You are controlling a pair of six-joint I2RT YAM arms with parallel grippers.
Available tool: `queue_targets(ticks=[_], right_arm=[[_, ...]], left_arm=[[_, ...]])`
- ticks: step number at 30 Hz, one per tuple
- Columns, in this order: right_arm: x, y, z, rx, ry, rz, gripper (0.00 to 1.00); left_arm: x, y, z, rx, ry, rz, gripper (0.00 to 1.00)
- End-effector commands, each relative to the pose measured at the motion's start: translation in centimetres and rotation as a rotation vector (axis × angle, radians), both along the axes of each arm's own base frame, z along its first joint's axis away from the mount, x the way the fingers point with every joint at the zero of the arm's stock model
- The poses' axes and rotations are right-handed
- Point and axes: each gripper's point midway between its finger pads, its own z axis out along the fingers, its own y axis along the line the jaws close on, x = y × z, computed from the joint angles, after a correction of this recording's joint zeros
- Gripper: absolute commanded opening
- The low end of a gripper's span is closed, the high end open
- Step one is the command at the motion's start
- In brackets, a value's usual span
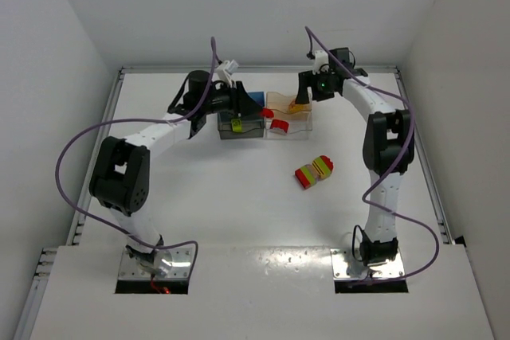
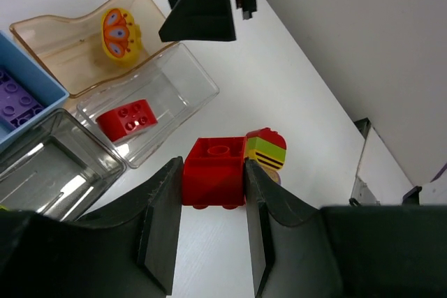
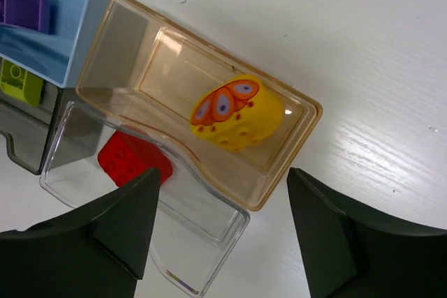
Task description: Sort the legos into containers by color
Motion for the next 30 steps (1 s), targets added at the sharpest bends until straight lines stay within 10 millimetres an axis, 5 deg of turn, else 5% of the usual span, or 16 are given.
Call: queue_targets(ticks=[1, 4, 5, 7, 9, 15, 19, 26, 30], right_arm=[[1.8, 0.2, 6.0, 0.029, -0.135, -0.024, 0.74], [1.0, 0.2, 9.2, 0.079, -0.167, -0.042, 0.74], [0.6, -0.3, 12.0, 0.092, -0.22, -0.055, 0.74], [-0.6, -1.0, 13.4, 0.093, -0.238, -0.063, 0.74], [-2.4, -2.1, 16.5, 0.091, -0.291, -0.075, 0.74], [-8.8, -5.9, 16.7, 0.015, -0.282, -0.119, 0.74], [-11.2, -8.2, 15.6, -0.016, -0.246, -0.149, 0.74], [-13.7, -9.9, 15.1, -0.01, -0.219, -0.189, 0.74], [-14.4, -10.0, 14.5, -0.013, -0.201, -0.172, 0.74]], left_arm=[[1.3, -0.8, 2.0, -0.002, -0.088, 0.009, 0.18], [2.4, -2.3, 1.4, 0.023, -0.099, 0.013, 0.19], [2.9, -2.7, 1.4, 0.032, -0.112, 0.027, 0.19], [3.4, -4.2, 1.4, 0.068, -0.132, 0.024, 0.19], [4.5, -5.1, -0.3, 0.114, -0.123, 0.055, 0.2], [5.5, -9.0, -3.6, 0.194, -0.106, 0.067, 0.22], [5.4, -10.5, -4.9, 0.235, -0.117, 0.072, 0.22], [6.0, -11.2, -7.4, 0.295, -0.103, 0.092, 0.57], [5.9, -11.7, -7.5, 0.299, -0.114, 0.082, 0.68]])
